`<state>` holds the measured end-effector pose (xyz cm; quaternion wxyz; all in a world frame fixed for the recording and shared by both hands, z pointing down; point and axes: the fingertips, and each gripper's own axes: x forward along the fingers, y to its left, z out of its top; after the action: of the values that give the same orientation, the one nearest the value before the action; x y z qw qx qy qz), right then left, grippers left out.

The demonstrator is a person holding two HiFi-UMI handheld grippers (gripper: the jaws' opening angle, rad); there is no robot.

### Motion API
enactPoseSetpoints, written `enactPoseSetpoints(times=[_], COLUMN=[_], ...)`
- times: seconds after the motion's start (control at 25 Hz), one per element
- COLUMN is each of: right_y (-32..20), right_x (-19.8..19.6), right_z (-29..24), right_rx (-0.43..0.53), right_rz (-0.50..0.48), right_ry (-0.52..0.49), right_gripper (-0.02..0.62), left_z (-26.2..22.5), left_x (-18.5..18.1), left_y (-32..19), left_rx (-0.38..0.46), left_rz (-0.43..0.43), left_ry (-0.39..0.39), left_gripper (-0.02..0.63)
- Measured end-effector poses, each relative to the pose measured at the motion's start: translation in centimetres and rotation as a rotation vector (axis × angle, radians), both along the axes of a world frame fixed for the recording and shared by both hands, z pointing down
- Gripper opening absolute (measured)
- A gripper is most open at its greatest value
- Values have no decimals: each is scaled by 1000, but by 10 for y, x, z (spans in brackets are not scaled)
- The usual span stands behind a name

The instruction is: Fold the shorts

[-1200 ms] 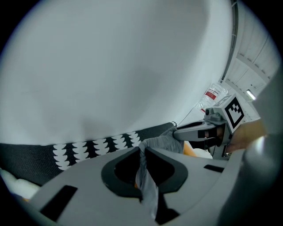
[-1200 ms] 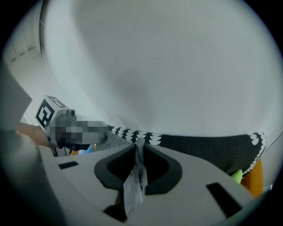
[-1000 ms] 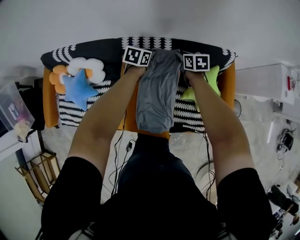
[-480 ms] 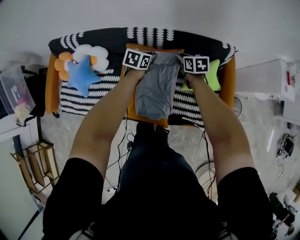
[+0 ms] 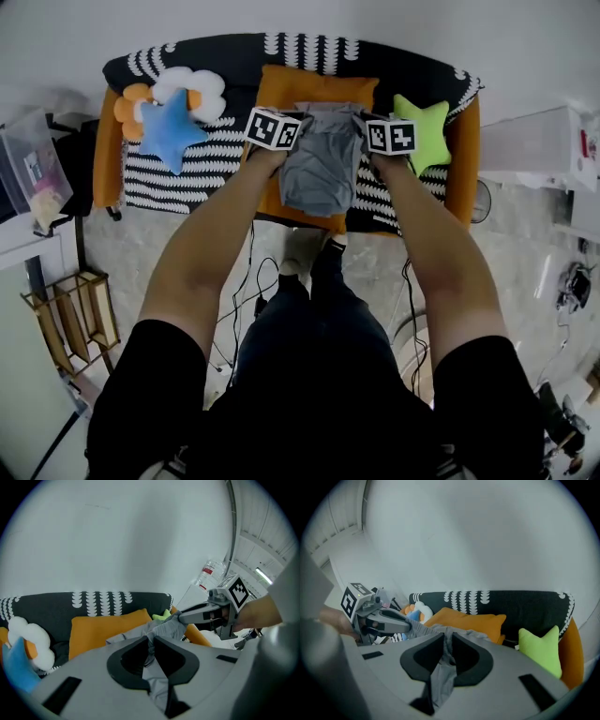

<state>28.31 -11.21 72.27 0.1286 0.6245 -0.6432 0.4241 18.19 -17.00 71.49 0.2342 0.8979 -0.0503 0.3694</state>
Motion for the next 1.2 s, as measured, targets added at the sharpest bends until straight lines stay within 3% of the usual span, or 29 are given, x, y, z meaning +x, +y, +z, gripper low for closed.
enactPoseSetpoints(times=[0.52,1.2], right_y=[76,139], right_x=[-71,-116], right_z=[37,76], right_rx=[-50,-96], right_rz=[31,23], right_ry=[-6,-20], right_gripper=[60,80], left_z=[43,81], left_x=[-66,-117], left_y=[67,125], left_rx=[-48,-40], left_rz=[62,139], left_ry=[-5,-62], left_gripper=[58,80])
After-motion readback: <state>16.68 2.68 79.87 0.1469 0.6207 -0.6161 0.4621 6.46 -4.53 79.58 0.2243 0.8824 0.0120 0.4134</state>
